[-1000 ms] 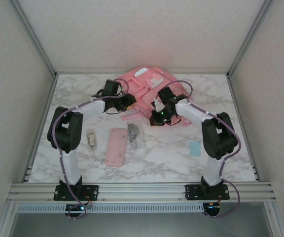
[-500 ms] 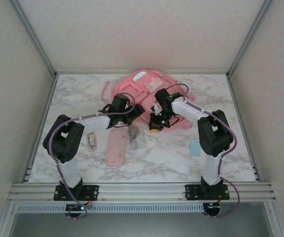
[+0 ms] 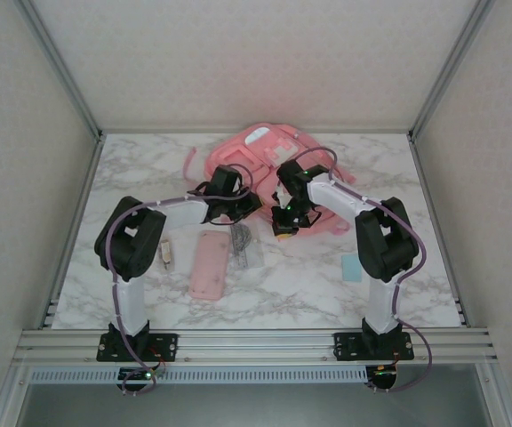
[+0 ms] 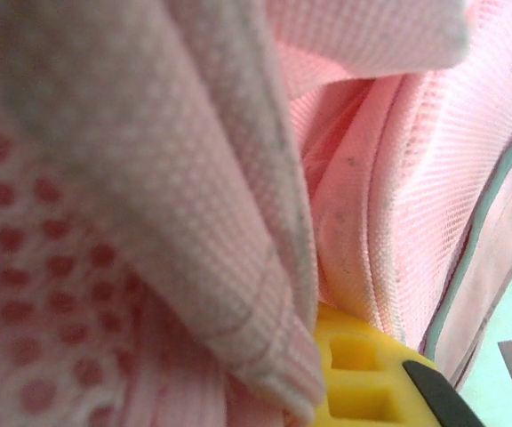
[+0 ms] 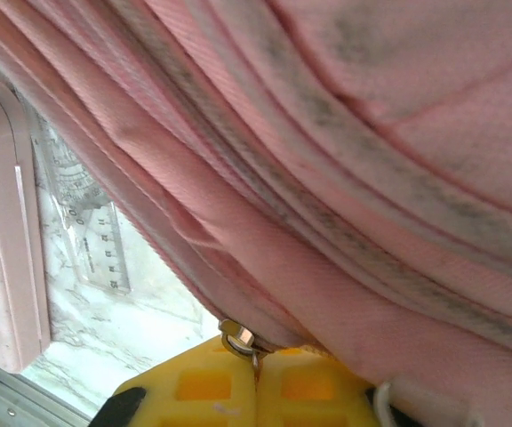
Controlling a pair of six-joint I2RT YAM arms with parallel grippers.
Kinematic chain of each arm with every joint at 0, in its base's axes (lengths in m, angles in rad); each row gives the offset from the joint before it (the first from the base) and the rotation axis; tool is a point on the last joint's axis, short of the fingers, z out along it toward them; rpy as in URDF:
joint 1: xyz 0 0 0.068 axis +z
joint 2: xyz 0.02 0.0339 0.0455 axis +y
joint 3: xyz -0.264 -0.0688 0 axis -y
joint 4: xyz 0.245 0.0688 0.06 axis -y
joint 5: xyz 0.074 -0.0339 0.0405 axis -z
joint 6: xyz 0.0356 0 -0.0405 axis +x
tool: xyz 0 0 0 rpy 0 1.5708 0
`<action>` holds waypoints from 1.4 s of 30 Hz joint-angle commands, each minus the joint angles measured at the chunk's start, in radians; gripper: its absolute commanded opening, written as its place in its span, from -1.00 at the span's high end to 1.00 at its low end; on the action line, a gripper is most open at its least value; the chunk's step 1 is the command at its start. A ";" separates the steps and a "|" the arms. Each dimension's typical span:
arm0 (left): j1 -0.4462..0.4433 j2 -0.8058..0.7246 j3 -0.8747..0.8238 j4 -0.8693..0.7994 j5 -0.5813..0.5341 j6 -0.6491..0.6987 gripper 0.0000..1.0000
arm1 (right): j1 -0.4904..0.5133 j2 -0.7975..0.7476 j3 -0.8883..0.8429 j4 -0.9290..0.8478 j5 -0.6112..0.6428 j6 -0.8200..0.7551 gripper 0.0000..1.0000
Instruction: Pack the student bag
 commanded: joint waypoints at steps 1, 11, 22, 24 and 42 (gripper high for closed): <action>0.132 -0.014 0.077 -0.131 -0.112 0.235 1.00 | -0.066 -0.031 -0.030 -0.303 0.088 -0.026 1.00; 0.203 0.053 0.187 -0.280 -0.111 0.377 1.00 | -0.077 -0.047 -0.024 -0.294 0.067 -0.070 1.00; 0.221 0.105 0.318 -0.438 -0.066 0.529 1.00 | -0.055 -0.083 0.097 -0.257 0.390 -0.114 1.00; 0.221 0.104 0.326 -0.448 -0.061 0.540 1.00 | -0.049 -0.083 0.113 -0.248 0.378 -0.138 1.00; 0.214 -0.104 0.081 -0.257 -0.054 0.151 -0.55 | -0.028 0.098 0.086 0.135 -0.433 0.194 1.00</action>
